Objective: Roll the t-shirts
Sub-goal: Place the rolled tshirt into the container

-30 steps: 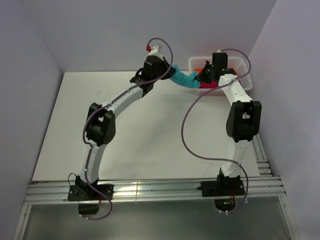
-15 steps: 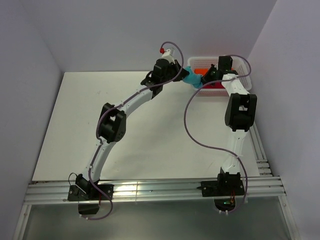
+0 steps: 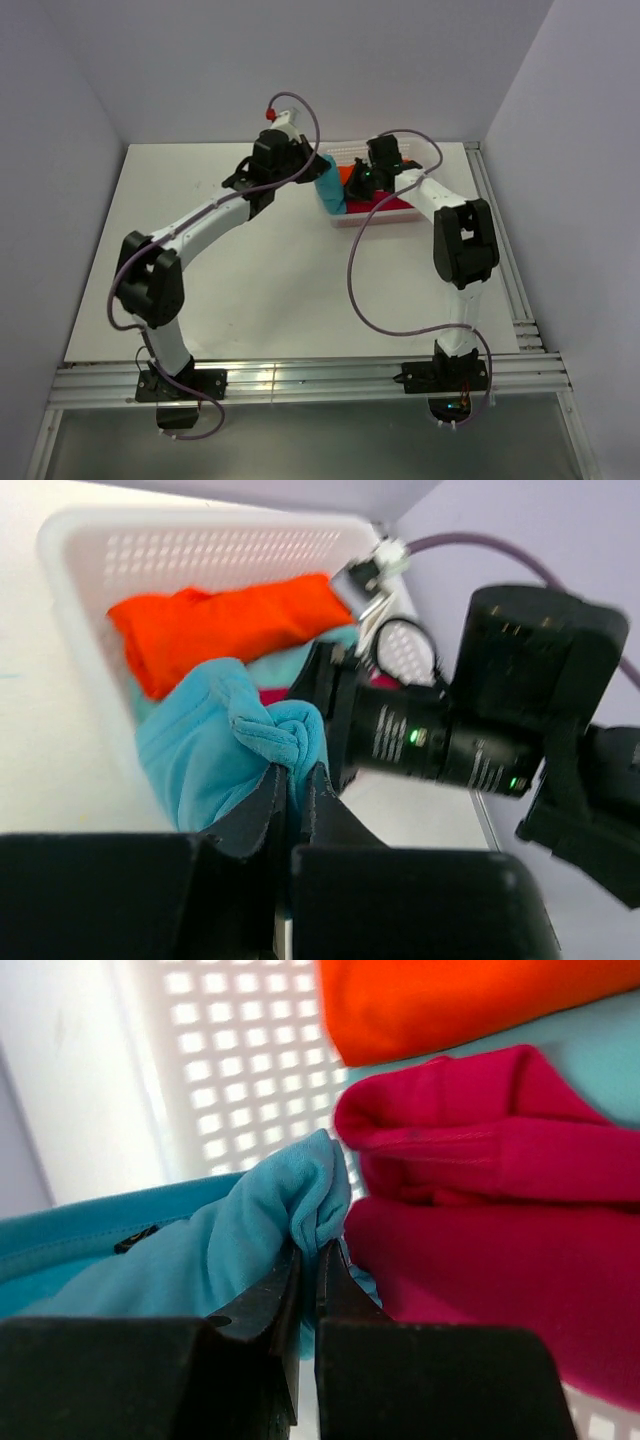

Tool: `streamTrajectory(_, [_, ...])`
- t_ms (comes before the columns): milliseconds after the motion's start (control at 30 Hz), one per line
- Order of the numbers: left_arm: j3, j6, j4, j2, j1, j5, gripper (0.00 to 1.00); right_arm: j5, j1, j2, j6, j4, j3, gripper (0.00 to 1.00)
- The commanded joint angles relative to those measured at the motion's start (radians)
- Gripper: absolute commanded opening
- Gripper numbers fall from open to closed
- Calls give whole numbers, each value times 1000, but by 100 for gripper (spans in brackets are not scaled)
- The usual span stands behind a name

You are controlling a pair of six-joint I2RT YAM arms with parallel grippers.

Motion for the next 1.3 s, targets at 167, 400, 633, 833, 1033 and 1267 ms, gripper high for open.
streamTrajectory(167, [-105, 9, -81, -156, 29, -12, 0, -84, 23, -191, 34, -66, 29, 0])
streamTrajectory(400, [-145, -90, -57, -136, 29, -47, 1, -148, -126, -205, -58, -174, 52, 0])
streamTrajectory(633, [-167, -118, 35, -21, 37, -96, 0, -200, -194, -109, -132, -176, 184, 0])
streamTrajectory(833, [-119, -146, 92, 105, 52, -92, 0, -237, -215, -6, -135, -163, 271, 0])
streamTrajectory(1033, [-24, -158, 103, 201, 72, -84, 0, -237, -226, 49, -147, -157, 295, 0])
streamTrajectory(1267, [110, -149, 79, 278, 77, -70, 0, -248, -260, 94, -148, -158, 330, 0])
